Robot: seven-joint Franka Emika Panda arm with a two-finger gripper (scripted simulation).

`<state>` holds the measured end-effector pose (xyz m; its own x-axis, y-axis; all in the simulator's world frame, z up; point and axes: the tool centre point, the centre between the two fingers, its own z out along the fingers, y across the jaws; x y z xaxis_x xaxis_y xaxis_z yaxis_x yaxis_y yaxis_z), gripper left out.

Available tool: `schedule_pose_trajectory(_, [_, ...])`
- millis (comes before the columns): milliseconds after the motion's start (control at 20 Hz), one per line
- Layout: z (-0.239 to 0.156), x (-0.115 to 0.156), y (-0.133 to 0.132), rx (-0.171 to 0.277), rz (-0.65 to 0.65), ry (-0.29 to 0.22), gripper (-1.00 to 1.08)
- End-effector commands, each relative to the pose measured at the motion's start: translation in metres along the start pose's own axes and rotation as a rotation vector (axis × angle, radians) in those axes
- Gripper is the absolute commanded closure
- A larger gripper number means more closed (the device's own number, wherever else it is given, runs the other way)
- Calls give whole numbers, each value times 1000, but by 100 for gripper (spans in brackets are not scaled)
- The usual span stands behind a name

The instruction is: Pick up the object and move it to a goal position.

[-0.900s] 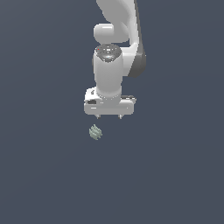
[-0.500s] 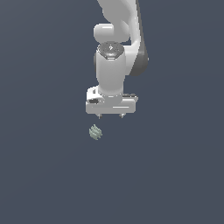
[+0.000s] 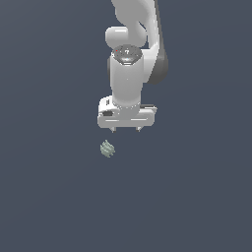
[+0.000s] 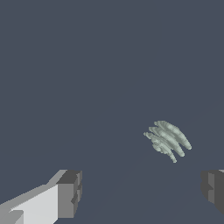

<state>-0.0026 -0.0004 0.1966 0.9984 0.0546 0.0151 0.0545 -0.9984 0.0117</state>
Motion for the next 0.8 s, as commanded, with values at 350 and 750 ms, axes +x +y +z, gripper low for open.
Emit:
schedule_pose_trajectory(350, [14, 1, 11, 6, 100, -3, -92])
schedule_pose_trajectory(750, [42, 1, 34, 14, 312, -10, -92])
